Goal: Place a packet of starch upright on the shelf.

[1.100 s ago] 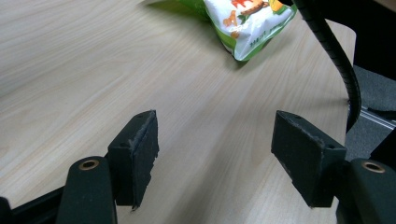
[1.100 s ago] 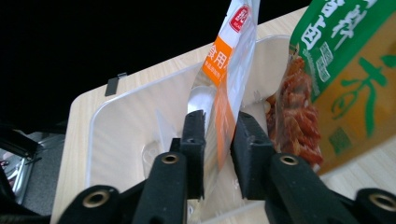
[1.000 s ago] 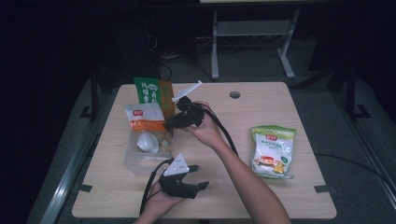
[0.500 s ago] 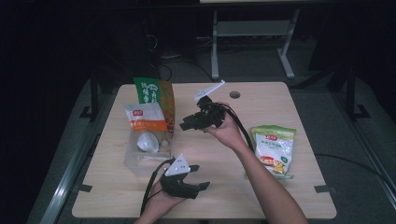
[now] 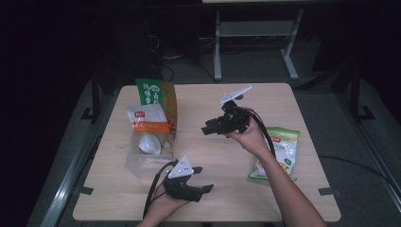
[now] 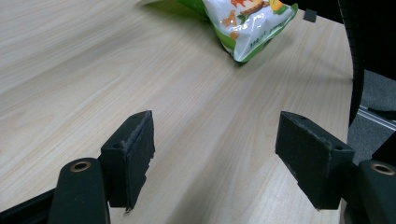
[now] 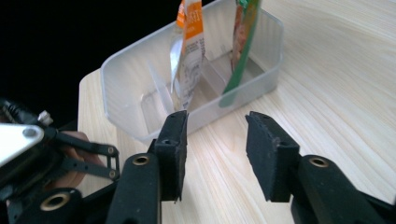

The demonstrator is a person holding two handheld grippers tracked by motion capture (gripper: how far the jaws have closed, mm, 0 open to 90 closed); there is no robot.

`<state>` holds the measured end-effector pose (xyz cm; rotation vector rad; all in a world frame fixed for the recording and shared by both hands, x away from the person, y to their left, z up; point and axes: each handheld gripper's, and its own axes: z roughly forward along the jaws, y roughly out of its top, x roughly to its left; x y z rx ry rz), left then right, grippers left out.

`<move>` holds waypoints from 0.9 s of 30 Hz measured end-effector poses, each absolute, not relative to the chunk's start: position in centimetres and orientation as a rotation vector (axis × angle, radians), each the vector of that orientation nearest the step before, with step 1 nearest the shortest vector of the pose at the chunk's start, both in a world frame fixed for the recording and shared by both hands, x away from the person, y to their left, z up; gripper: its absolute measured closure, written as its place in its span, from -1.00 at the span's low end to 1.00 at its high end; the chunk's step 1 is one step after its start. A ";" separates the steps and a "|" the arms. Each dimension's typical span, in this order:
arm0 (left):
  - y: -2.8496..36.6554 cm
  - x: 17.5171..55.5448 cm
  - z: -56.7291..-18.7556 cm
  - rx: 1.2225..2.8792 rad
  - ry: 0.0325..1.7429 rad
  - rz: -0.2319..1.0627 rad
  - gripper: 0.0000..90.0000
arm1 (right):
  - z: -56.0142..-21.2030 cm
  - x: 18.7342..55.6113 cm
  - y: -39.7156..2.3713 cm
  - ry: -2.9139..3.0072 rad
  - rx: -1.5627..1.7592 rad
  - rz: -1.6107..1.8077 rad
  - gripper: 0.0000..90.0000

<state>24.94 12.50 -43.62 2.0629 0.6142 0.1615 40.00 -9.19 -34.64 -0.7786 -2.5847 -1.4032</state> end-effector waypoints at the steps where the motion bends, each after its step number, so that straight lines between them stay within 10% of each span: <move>1: 12.5 25.0 -43.6 2.065 0.613 0.160 -0.39 | -34.6 39.9 -9.5 -2.582 -0.788 -1.397 0.23; 27: 11.8 24.8 -43.8 2.070 0.608 0.154 -0.40 | -36.6 36.7 -20.4 -2.576 -1.069 -1.327 0.07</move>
